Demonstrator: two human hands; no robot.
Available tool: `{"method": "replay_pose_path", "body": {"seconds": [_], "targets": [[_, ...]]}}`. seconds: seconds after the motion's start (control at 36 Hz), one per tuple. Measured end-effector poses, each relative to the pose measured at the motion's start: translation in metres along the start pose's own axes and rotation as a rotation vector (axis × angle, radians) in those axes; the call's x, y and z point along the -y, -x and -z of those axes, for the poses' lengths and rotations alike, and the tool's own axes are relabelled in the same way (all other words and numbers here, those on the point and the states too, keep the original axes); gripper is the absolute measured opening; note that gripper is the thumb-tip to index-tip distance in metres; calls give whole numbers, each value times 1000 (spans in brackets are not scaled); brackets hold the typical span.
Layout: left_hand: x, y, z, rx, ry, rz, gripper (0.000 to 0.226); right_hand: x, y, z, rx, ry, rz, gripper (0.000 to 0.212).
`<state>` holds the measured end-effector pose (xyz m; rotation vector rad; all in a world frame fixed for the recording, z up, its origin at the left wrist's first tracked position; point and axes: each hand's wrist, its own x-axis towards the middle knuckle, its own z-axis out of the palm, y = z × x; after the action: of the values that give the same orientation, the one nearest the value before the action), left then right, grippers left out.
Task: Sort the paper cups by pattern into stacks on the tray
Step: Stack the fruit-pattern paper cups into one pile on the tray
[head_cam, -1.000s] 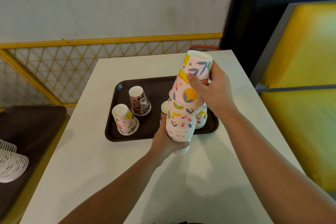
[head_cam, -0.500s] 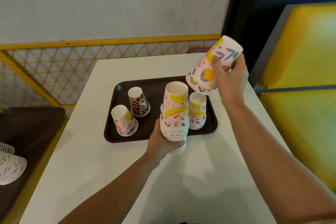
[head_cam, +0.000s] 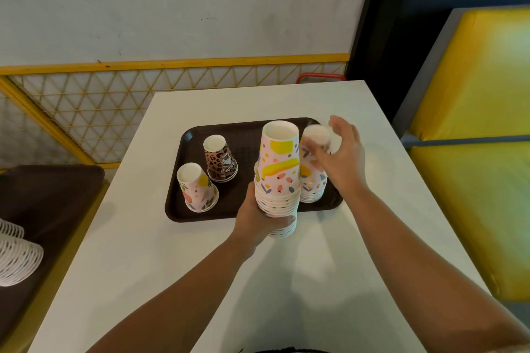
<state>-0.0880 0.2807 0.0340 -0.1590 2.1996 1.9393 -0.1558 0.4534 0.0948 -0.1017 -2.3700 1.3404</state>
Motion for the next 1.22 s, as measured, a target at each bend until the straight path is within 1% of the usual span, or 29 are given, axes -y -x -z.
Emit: {"method": "replay_pose_path", "body": {"seconds": [0.06, 0.08, 0.14, 0.19, 0.25, 0.28, 0.33, 0.53, 0.61, 0.78, 0.83, 0.89, 0.94, 1.0, 1.22], "targets": [[-1, 0, -1, 3, 4, -7, 101, 12, 5, 4, -46, -45, 67, 58], [-2, 0, -2, 3, 8, -10, 102, 19, 8, 6, -38, -83, 103, 56], [-4, 0, -4, 12, 8, -17, 103, 31, 14, 8, 67, -153, 147, 57], [-5, 0, -6, 17, -3, -22, 105, 40, 19, 9, 231, -171, 139, 57], [-5, 0, -7, 16, -14, -22, 106, 44, 23, 7, 372, -179, 104, 49], [-6, 0, -8, 18, -15, -22, 106, 44, 25, 6, 413, -183, 96, 45], [-6, 0, -9, 19, -16, -19, 107, 42, 29, 4, 443, -187, 89, 44], [-5, 2, -10, 21, -24, -7, 112, 45, 31, 5, 359, -190, 113, 43], [-5, 3, -11, 21, -34, 7, 117, 47, 30, 7, 325, -242, 103, 40], [-3, 4, -12, -9, -36, 22, 119, 54, 23, 12, 316, -277, 118, 37], [-4, 4, -13, -10, -39, 25, 115, 55, 21, 12, 351, -267, 121, 38], [-4, 3, -13, -6, -38, 29, 106, 55, 21, 11, 389, -246, 122, 40], [-5, 2, -13, -4, -41, 27, 109, 54, 22, 10, 401, -230, 122, 42], [-5, 2, -14, -1, -47, 26, 113, 54, 23, 8, 393, -226, 124, 43], [-2, 3, -14, -8, -37, 8, 108, 57, 21, 10, 331, -200, 141, 39]]}}
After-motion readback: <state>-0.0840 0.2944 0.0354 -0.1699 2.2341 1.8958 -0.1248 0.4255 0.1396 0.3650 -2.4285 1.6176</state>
